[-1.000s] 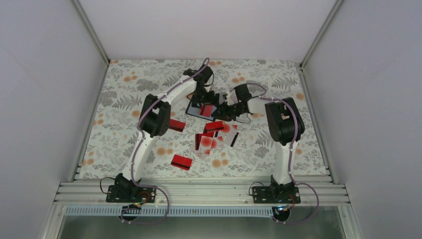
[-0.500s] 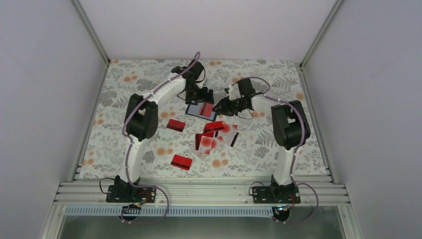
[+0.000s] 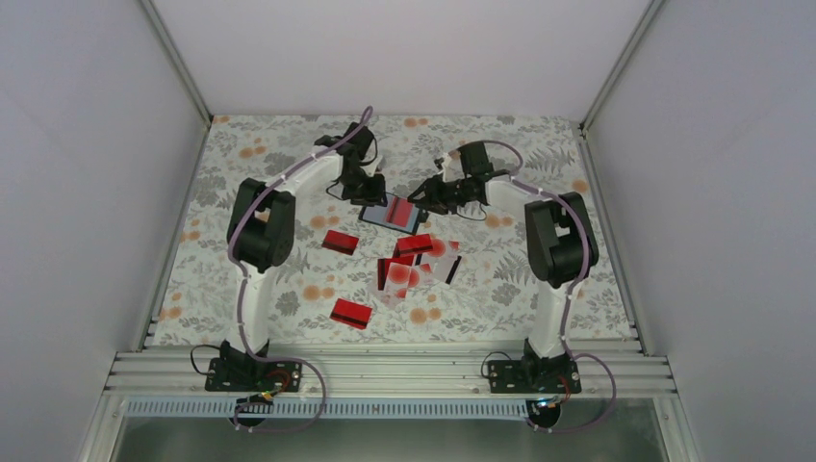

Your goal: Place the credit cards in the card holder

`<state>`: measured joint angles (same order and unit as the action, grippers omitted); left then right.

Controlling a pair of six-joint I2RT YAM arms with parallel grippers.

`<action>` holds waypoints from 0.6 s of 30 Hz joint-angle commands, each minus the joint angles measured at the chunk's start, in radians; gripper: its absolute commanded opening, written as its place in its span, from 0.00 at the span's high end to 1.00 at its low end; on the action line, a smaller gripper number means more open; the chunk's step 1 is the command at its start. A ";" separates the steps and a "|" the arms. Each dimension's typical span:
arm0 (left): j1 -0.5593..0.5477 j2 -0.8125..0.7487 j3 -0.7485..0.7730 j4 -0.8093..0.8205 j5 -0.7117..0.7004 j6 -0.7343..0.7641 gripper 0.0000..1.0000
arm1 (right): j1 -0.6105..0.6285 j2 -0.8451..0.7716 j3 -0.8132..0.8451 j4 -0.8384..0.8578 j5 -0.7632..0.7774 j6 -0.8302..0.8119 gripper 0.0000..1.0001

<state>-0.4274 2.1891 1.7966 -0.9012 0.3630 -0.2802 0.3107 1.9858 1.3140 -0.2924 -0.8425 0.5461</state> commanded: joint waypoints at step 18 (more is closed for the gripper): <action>0.002 0.091 0.006 0.044 0.047 0.065 0.72 | 0.029 0.177 0.128 -0.109 0.052 0.062 0.59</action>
<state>-0.4278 2.2715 1.7969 -0.8654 0.4034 -0.2382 0.3336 2.1288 1.4178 -0.3637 -0.8024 0.6056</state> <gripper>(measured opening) 0.283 0.409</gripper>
